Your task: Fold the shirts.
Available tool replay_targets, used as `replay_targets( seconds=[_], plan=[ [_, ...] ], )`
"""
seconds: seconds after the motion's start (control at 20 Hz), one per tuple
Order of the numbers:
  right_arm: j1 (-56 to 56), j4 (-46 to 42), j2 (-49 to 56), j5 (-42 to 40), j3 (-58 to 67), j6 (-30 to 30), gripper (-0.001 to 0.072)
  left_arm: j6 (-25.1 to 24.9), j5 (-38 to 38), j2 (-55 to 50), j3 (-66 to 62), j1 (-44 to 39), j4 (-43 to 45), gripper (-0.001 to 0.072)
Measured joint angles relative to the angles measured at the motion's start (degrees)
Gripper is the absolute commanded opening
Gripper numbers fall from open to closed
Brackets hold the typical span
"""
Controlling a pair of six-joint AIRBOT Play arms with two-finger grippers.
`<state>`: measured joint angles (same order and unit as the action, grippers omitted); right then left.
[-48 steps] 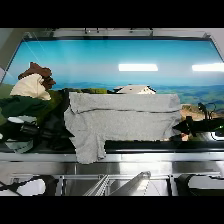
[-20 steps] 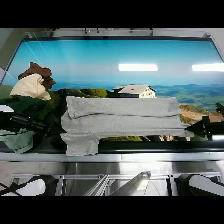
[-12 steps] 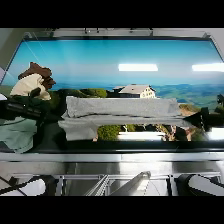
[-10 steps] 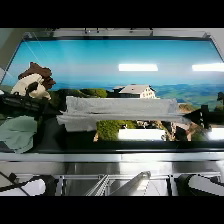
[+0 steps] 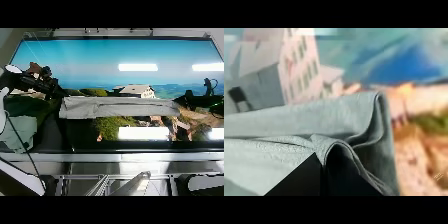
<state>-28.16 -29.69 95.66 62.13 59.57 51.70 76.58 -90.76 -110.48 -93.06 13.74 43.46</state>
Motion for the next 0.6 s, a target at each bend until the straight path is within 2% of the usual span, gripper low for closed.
replay_targets(
  seconds=[0.2, 0.25, 0.3, 0.35, 0.45, 0.55, 0.6],
  plan=[
    [1.6, 0.2, 3.3, -3.4, 1.6, -2.1, 0.0018, 1.5, -1.0, -8.6, -8.9, -0.7, 0.0, 0.0034],
    [1.8, 0.2, 3.7, -3.7, 1.8, -2.5, 0.0025, 1.9, -1.7, -9.9, -10.5, -0.8, 0.0, 0.0207],
    [1.9, 0.2, 3.9, -4.1, 1.9, -2.9, 0.0136, 2.2, -2.3, -10.9, -11.6, -0.9, 0.0, 0.0325],
    [1.9, 0.2, 4.1, -4.4, 2.0, -3.1, 0.0257, 2.5, -2.8, -11.6, -12.4, -1.0, 0.0, 0.0339],
    [1.9, 0.1, 4.1, -3.5, 2.6, -3.4, 0.0260, 2.9, -5.1, -12.5, -13.9, -1.1, -0.9, 0.0340],
    [1.2, -1.7, 3.6, -0.1, 4.1, -3.6, 0.0487, 3.5, -7.8, -13.0, -16.0, -1.0, -3.1, 0.0340],
    [0.6, -3.1, 2.8, 1.9, 5.3, -3.2, 0.0524, 3.7, -9.5, -13.1, -17.7, -0.9, -4.7, 0.0345]
  ],
)
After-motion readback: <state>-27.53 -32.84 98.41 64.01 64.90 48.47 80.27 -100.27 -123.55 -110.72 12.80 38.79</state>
